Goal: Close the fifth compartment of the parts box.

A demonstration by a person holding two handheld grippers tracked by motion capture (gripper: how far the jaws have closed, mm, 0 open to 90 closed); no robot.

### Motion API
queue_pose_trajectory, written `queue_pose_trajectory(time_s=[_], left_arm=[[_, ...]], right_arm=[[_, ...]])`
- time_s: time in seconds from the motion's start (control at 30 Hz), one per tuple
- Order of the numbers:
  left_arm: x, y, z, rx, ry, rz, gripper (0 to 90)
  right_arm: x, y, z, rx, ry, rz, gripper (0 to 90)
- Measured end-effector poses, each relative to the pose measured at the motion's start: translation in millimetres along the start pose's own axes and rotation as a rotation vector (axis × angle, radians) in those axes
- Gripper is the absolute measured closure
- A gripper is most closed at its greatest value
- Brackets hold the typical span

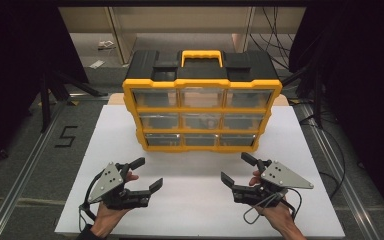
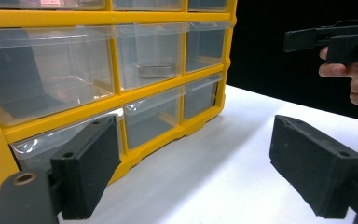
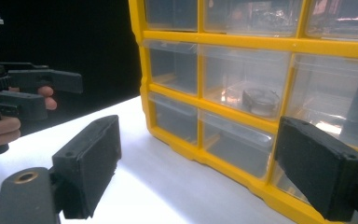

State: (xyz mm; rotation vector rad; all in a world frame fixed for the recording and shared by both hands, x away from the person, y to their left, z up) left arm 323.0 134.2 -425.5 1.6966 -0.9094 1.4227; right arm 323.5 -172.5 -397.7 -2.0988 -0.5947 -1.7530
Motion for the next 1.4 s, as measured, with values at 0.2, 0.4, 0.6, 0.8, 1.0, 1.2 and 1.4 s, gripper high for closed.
queue_pose_trajectory(time_s=[0.2, 0.4, 0.6, 0.8, 1.0, 1.2, 1.4], left_arm=[[-0.1, 0.0, 0.3, -0.001, -0.002, 0.001, 15.3], [0.0, -0.4, 0.1, 0.000, 0.000, 0.000, 15.3], [0.2, -0.6, -0.1, 0.001, 0.001, 0.000, 15.3], [0.0, -0.1, 0.5, 0.000, -0.003, 0.003, 15.3], [0.1, -0.7, 0.2, 0.003, 0.000, 0.001, 15.3], [0.3, -0.3, 0.4, 0.001, -0.001, 0.003, 15.3], [0.0, -0.6, 0.9, 0.001, -0.002, 0.001, 15.3]], right_arm=[[-2.2, 0.3, -4.8, -0.009, 0.001, -0.002, 15.6], [-4.0, 1.5, -10.8, -0.018, 0.002, 0.002, 15.7], [-8.6, 4.3, -14.3, -0.026, -0.007, 0.007, 15.7], [-9.3, 2.8, -17.7, -0.021, -0.004, 0.011, 15.7], [-11.1, 4.3, -15.8, -0.023, -0.009, 0.008, 15.8], [-10.8, 4.3, -15.8, -0.023, -0.006, 0.006, 15.8], [-10.5, 5.4, -16.1, -0.026, -0.006, 0.005, 15.8]])
Point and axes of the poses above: each handheld gripper's, and its own axes: z roughly forward along the jaws, x roughly out of its top, y roughly to its right, the point moved 5 cm from there along z, roughly forward along the jaws, and after that the axes turned 13 degrees about -x, right-handed, at the moved point
